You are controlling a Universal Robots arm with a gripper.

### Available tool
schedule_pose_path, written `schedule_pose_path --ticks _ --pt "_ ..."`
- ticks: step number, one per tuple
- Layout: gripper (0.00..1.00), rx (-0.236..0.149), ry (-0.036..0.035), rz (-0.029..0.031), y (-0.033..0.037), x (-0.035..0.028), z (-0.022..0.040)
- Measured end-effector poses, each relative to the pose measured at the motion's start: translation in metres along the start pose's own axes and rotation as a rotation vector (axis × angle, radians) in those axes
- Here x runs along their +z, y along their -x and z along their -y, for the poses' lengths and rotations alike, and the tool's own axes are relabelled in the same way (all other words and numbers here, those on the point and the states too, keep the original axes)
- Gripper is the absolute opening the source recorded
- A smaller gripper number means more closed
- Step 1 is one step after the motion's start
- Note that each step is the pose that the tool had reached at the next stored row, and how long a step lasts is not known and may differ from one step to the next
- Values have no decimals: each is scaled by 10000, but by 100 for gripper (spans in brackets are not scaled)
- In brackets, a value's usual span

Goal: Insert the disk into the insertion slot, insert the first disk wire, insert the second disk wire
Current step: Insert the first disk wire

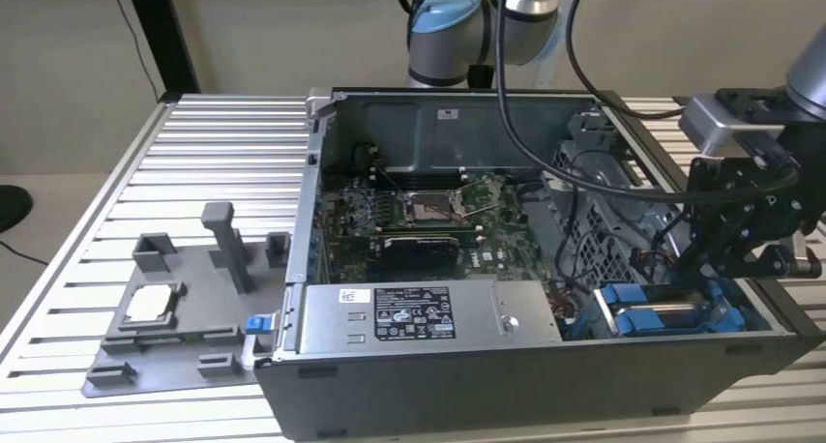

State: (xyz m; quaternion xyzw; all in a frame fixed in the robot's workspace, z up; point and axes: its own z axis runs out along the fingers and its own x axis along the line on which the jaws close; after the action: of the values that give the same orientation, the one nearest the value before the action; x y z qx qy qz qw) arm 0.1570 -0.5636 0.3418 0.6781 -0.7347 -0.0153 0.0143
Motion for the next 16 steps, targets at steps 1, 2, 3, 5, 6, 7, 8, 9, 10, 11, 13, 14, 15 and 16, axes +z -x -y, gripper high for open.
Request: schedule_pose_path --ticks 1,2,3,5,6,7,8,9,10,11,13,14,15,16 --pt "0 -4 0 -2 -2 0 0" --pt "0 -7 0 -3 -6 1 1" --pt "0 -6 0 -3 -8 4 1" --pt "0 -10 0 -4 -9 6 1" --pt "0 -12 0 -3 -9 9 1" --pt "0 -14 1 -3 -9 11 1" --pt "0 -14 1 -3 -10 13 1" --pt "0 -16 2 -3 -10 16 1" --pt "0 -17 2 -4 -10 18 1" --pt "0 -17 2 -4 -10 20 1" --pt "0 -19 2 -3 -10 23 2" --pt "0 -20 2 -4 -10 24 2" --pt "0 -19 2 -5 -10 26 2" --pt "0 -19 3 -4 -10 29 2"
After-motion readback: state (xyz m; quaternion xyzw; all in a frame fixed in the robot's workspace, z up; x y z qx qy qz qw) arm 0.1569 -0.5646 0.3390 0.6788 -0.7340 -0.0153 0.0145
